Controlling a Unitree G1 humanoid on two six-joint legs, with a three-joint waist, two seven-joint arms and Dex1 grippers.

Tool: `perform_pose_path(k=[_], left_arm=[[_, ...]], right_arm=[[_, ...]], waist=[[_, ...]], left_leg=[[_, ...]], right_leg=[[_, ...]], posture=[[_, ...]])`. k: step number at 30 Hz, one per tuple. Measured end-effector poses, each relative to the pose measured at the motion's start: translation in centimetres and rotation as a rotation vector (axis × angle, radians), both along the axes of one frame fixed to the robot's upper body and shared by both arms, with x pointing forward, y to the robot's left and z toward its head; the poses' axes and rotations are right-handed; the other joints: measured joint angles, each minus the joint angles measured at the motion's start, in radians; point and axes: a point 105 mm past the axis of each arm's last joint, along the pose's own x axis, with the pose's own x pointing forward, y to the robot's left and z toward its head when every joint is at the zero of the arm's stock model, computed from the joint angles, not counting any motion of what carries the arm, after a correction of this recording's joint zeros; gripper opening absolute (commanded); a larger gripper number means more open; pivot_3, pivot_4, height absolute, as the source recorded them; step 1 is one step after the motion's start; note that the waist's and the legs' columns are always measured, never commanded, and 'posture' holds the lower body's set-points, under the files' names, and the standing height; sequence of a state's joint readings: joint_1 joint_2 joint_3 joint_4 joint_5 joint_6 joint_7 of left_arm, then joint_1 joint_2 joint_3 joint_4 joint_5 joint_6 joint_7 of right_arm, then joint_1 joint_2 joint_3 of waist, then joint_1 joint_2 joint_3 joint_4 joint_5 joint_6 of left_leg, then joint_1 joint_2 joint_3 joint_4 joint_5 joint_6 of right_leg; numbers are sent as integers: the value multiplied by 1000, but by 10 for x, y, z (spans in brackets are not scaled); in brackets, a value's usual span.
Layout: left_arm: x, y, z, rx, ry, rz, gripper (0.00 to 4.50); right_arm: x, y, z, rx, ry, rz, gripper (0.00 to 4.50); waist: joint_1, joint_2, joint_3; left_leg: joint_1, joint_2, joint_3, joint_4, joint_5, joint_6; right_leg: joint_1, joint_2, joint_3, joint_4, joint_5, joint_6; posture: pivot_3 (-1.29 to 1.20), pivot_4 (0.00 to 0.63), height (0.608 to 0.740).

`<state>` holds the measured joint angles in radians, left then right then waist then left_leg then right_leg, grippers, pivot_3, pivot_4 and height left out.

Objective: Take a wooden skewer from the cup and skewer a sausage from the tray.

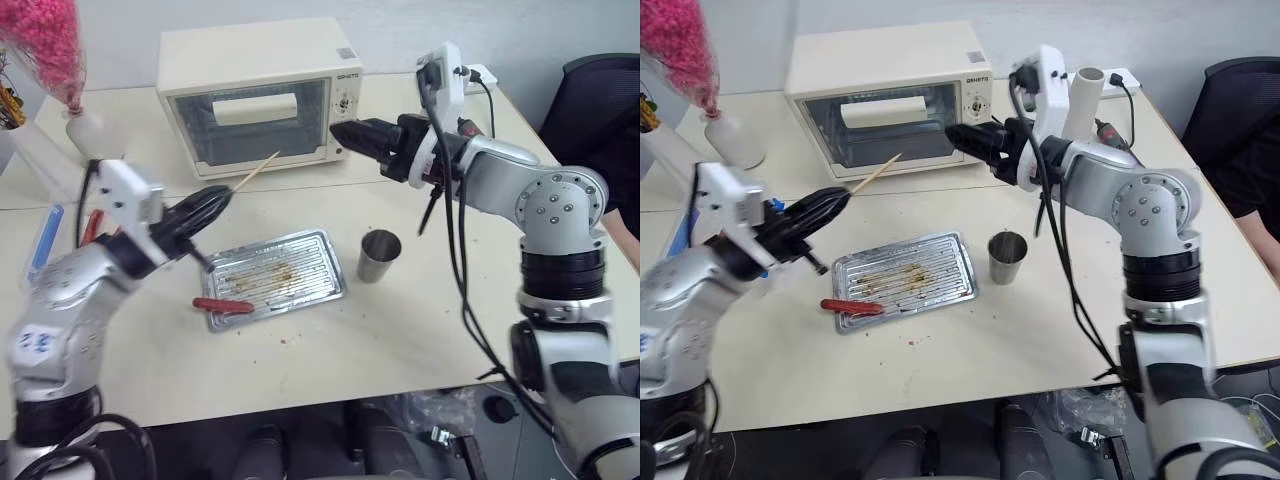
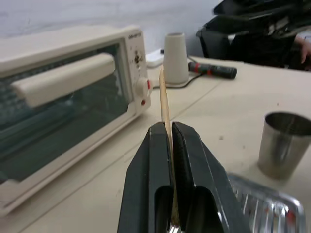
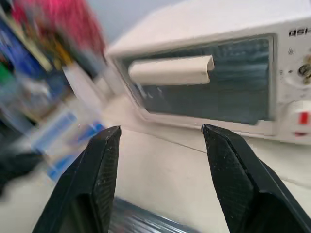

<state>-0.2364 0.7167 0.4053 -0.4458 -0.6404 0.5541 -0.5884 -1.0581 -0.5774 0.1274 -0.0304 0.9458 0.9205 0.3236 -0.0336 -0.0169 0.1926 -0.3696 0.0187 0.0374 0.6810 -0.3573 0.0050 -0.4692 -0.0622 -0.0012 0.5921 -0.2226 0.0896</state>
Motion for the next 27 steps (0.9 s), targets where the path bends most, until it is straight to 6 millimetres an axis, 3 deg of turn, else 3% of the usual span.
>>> perform_pose_path(k=[4,11,19,27], left_arm=[[-32,40,-1,59,88,71,0],[-77,74,-7,105,183,178,0],[-99,85,-14,118,199,272,0],[-107,91,-9,129,180,324,0]], right_arm=[[-15,17,-25,-269,-131,184,2772],[-39,69,-60,-408,-168,465,2772],[-66,134,-95,-434,-102,606,2772],[-66,156,-134,-499,-49,603,2772]], waist=[[-3,0,0],[1,0,0],[1,-2,-1],[-4,-3,-2]], left_leg=[[0,1,0,0,-1,-1],[1,1,-1,0,0,-3],[-1,-1,-2,0,2,-7],[0,-2,-1,0,2,-7]], right_leg=[[-1,-1,-1,0,0,0],[-1,-7,-3,1,-1,-2],[-7,-17,-10,11,-5,-9],[-8,-17,-18,12,-5,-9]], posture=[[0,150,740],[0,150,740],[0,150,740],[0,150,740]])
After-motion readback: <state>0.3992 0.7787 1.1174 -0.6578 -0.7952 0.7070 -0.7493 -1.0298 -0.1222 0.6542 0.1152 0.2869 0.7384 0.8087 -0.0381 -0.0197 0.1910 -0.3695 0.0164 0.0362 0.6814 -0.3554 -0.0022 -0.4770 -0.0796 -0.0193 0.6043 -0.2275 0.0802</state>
